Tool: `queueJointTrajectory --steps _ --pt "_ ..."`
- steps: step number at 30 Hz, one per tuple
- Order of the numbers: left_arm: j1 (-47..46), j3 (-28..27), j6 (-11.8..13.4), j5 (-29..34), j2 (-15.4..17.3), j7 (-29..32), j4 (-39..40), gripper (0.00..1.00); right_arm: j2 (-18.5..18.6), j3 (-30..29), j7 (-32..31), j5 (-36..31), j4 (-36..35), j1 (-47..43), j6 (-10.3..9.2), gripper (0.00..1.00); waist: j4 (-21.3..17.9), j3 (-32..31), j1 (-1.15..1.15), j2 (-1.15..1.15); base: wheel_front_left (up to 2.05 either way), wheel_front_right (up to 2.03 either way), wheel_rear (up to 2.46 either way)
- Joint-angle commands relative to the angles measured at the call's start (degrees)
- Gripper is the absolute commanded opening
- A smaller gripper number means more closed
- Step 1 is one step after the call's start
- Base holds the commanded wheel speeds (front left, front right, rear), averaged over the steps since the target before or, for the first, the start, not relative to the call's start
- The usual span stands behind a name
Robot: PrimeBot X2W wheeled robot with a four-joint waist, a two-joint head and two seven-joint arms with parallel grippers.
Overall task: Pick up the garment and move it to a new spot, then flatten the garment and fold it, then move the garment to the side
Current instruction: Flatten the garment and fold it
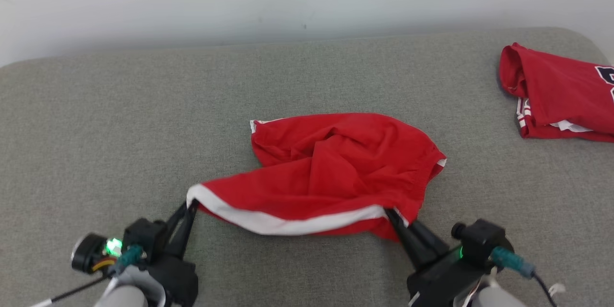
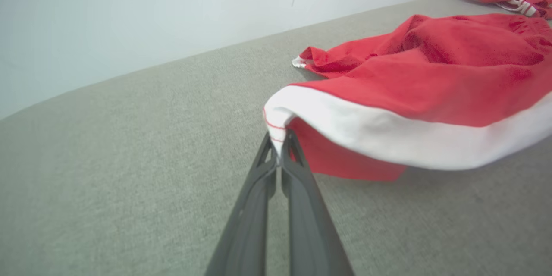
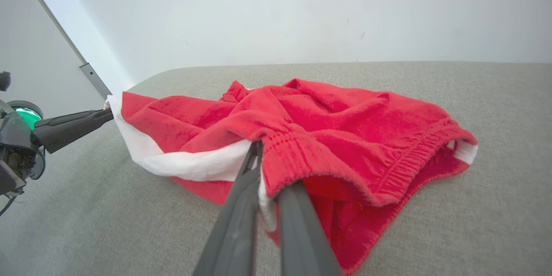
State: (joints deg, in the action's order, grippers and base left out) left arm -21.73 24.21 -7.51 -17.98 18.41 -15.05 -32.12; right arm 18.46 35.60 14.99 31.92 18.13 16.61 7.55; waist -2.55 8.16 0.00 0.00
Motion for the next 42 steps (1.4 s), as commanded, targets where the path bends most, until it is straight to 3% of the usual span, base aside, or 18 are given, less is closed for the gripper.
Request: queueJointTrajectory --steps 1,5,10,21,30,42 --pt "-1.6 0.0 0.1 0.1 0.4 -0.2 0.7 0.00 0.7 -0.4 0.2 0.3 -0.4 1.4 -0.16 0.00 -0.1 -0.2 0.00 0.00 0.00 0.00 0.00" --pt "-7.2 2.5 0.1 0.0 2.8 -0.2 2.6 0.00 2.4 -1.4 0.2 2.4 -1.6 6.6 -0.16 0.00 -0.5 0.6 0.00 0.00 0.00 0.00 0.00" --pt "-20.9 8.6 0.1 -2.2 6.4 -0.1 3.1 0.00 4.7 -2.0 -1.4 7.1 -1.4 18.2 -0.16 0.00 -1.3 5.1 0.00 0.00 0.00 0.00 0.00" --pt "-61.3 22.1 0.1 -8.6 11.2 6.1 0.8 0.00 7.5 -5.1 -9.0 13.7 4.9 54.9 -0.16 0.00 -1.6 23.6 0.00 0.00 0.00 0.00 0.00" --pt "-85.5 30.2 0.1 -12.5 11.3 6.3 -6.3 0.00 6.0 -6.3 -10.6 13.3 17.3 78.8 -0.16 0.00 -1.7 31.3 0.00 0.00 0.00 0.00 0.00" --pt "-97.7 37.5 0.1 -16.8 9.6 3.8 -14.0 0.00 5.5 -2.0 -9.7 12.4 27.8 92.7 -0.16 0.00 0.1 34.0 0.00 0.00 0.00 0.00 0.00"
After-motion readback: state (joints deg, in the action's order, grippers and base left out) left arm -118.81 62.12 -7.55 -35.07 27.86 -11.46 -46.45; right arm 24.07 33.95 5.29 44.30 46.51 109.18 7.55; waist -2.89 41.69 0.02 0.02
